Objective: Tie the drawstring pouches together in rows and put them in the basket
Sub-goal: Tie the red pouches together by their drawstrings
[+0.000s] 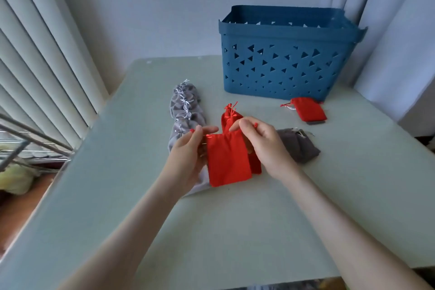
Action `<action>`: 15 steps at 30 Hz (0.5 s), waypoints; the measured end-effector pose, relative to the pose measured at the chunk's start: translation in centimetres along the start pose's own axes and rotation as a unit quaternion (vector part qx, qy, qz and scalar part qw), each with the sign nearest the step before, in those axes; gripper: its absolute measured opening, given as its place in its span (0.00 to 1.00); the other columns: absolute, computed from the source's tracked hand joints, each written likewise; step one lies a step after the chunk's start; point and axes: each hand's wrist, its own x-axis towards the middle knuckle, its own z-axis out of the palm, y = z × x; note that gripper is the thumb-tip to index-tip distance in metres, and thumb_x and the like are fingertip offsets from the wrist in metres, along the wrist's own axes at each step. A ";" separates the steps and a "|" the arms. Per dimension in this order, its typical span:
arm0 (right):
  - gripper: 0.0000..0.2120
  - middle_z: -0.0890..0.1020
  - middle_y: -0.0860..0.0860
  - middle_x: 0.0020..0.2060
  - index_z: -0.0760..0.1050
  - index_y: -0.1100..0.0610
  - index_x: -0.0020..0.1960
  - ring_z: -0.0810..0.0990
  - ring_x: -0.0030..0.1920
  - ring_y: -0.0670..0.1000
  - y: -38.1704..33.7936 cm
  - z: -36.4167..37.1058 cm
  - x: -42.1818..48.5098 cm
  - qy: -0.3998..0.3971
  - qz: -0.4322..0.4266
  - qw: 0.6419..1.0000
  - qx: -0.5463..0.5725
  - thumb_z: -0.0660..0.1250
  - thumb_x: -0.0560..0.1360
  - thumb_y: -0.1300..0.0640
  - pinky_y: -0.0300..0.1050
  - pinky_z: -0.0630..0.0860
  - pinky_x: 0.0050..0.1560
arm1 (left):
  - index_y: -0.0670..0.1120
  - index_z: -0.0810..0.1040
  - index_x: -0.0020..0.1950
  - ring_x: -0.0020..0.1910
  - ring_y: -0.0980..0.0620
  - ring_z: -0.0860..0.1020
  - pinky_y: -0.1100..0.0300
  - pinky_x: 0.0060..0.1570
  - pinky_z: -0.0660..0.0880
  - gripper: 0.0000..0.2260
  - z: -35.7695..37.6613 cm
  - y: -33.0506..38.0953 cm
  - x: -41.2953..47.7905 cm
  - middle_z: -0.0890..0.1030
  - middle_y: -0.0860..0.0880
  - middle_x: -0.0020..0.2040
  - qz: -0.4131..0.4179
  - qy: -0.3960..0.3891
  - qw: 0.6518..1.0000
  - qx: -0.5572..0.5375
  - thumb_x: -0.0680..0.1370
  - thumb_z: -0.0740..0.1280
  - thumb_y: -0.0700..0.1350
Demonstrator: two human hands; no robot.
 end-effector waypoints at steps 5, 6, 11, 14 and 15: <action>0.14 0.76 0.41 0.29 0.77 0.56 0.43 0.71 0.29 0.38 1.1 0.5 -0.1 -0.025 0.003 1.000 -0.010 0.56 0.82 0.56 0.30 0.66 0.33 | 0.47 0.80 0.45 0.32 0.55 0.75 0.64 0.31 0.74 0.17 -0.5 -0.9 0.1 0.80 0.51 0.35 -0.034 0.001 0.999 -0.027 0.82 0.55 0.52; 0.14 0.76 0.42 0.30 0.77 0.56 0.44 0.71 0.30 0.39 1.3 0.4 0.0 -0.029 -0.001 0.999 -0.012 0.57 0.82 0.55 0.33 0.66 0.33 | 0.47 0.80 0.45 0.33 0.55 0.76 0.65 0.31 0.75 0.17 -0.5 -1.0 0.2 0.81 0.51 0.37 -0.028 0.004 0.999 -0.036 0.83 0.54 0.51; 0.13 0.76 0.49 0.29 0.78 0.56 0.44 0.72 0.29 0.47 2.0 -0.2 0.4 -0.049 0.009 0.998 0.034 0.58 0.79 0.52 0.38 0.68 0.29 | 0.44 0.72 0.39 0.30 0.55 0.79 0.67 0.29 0.74 0.18 -0.6 -0.3 0.0 0.80 0.48 0.33 -0.030 -0.021 0.994 -0.099 0.83 0.52 0.49; 0.12 0.76 0.50 0.25 0.75 0.59 0.41 0.72 0.28 0.45 1.9 -1.3 0.3 -0.068 0.032 0.996 0.041 0.57 0.80 0.58 0.34 0.66 0.27 | 0.45 0.68 0.34 0.25 0.55 0.73 0.63 0.34 0.69 0.18 -1.5 0.2 0.2 0.73 0.49 0.25 0.002 -0.012 0.991 -0.136 0.83 0.52 0.46; 0.13 0.75 0.49 0.24 0.73 0.60 0.40 0.71 0.27 0.44 1.8 -1.6 0.2 -0.066 0.041 0.996 0.042 0.56 0.81 0.60 0.33 0.65 0.27 | 0.45 0.69 0.32 0.25 0.55 0.69 0.63 0.36 0.66 0.19 -1.8 0.2 0.3 0.70 0.50 0.23 0.009 -0.011 0.990 -0.139 0.83 0.53 0.45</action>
